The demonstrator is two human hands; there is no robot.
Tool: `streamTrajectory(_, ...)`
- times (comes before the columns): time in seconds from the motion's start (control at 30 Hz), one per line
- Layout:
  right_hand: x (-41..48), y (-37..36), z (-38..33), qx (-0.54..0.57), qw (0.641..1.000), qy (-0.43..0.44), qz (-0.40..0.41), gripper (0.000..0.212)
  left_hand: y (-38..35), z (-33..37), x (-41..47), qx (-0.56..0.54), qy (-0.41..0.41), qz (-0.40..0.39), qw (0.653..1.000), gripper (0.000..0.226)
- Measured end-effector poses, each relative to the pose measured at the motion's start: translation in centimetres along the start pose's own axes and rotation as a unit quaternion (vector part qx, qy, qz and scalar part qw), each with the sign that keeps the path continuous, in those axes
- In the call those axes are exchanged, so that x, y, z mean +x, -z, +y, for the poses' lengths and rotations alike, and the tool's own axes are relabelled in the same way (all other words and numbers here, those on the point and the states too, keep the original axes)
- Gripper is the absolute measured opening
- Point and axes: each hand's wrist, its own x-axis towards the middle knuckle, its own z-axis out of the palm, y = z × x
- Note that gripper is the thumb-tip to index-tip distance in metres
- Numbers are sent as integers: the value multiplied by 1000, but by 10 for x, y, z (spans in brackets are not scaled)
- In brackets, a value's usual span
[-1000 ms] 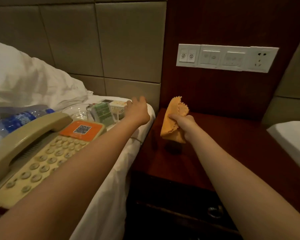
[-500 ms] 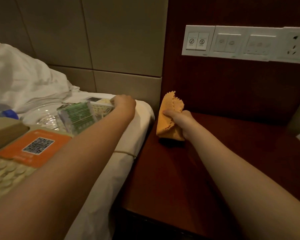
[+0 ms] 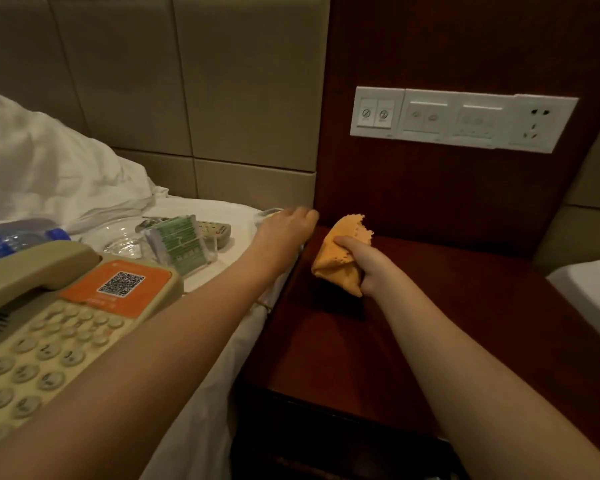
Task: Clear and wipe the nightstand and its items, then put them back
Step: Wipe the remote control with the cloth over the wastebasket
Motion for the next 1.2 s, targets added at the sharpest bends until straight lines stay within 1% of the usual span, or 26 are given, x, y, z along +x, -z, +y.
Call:
streamTrajectory(0.03,-7,2,2,22,1000,-4,-4,57,8,10,-4,-13,-18,20,1000,31)
streamTrajectory(0.07,-16,4,4,39,999,-3,-15,49,12,17,-7,-35,-50,73,995,29)
streamTrajectory(0.1,-25,7,7,55,998,-4,-27,44,25,25,-13,-52,-86,105,989,32)
streamTrajectory(0.2,-54,17,14,74,996,-1,-53,33,37,41,-23,-88,-159,59,982,36)
streamTrajectory(0.3,-82,31,18,110,991,55,-56,40,56,57,-44,-117,-228,77,964,46)
streamTrajectory(0.37,-99,42,18,156,986,24,-61,39,65,67,-56,-126,-275,84,949,50)
streamTrajectory(0.4,-109,48,18,176,983,9,-57,40,71,72,-62,-138,-300,87,940,50)
streamTrajectory(0.43,-116,53,19,192,980,6,-51,43,77,78,-68,-157,-308,74,935,49)
streamTrajectory(0.47,-123,58,21,200,979,14,-40,45,81,86,-76,-202,-288,34,935,49)
streamTrajectory(0.5,-130,62,25,206,978,20,-29,44,88,95,-86,-281,-252,-20,926,49)
streamTrajectory(0.53,-136,66,31,210,977,25,-16,39,91,104,-95,-388,-208,-70,895,51)
streamTrajectory(0.57,-142,69,37,214,977,28,-8,34,94,113,-104,-492,-162,-95,850,52)
streamTrajectory(0.6,-149,72,43,214,976,29,-12,30,97,120,-112,-570,-113,-97,808,53)
streamTrajectory(0.63,-156,76,49,212,976,31,-22,29,99,126,-120,-627,-62,-81,772,53)
streamTrajectory(0.7,-170,82,59,218,974,40,-41,30,104,135,-130,-697,42,-25,715,50)
streamTrajectory(0.73,-178,85,63,220,974,45,-39,29,107,140,-135,-725,100,-20,681,50)
streamTrajectory(0.77,-184,86,69,217,974,50,-34,28,109,145,-138,-755,153,-47,636,51)
streamTrajectory(0.8,-190,88,75,198,978,58,-23,29,110,149,-142,-782,193,-90,586,53)
streamTrajectory(0.83,-194,90,82,163,984,68,-4,30,107,155,-148,-795,215,-132,551,53)
streamTrajectory(0.87,-198,91,89,118,990,74,24,32,105,162,-156,-789,219,-167,549,51)
streamTrajectory(0.9,-203,92,97,75,992,81,53,33,102,169,-165,-777,217,-186,560,49)
streamTrajectory(0.93,-207,93,105,38,992,89,80,33,100,175,-173,-771,217,-190,568,46)
streamTrajectory(1.0,-214,97,121,-14,986,120,112,35,95,184,-186,-778,225,-174,560,39)
streamTrajectory(1.03,-216,99,129,-38,981,143,127,37,93,188,-193,-788,229,-168,546,36)
streamTrajectory(1.1,-220,107,143,-106,963,188,161,40,92,196,-206,-813,239,-166,504,30)
streamTrajectory(1.2,-229,121,161,-206,934,233,177,34,82,210,-226,-829,245,-181,470,27)
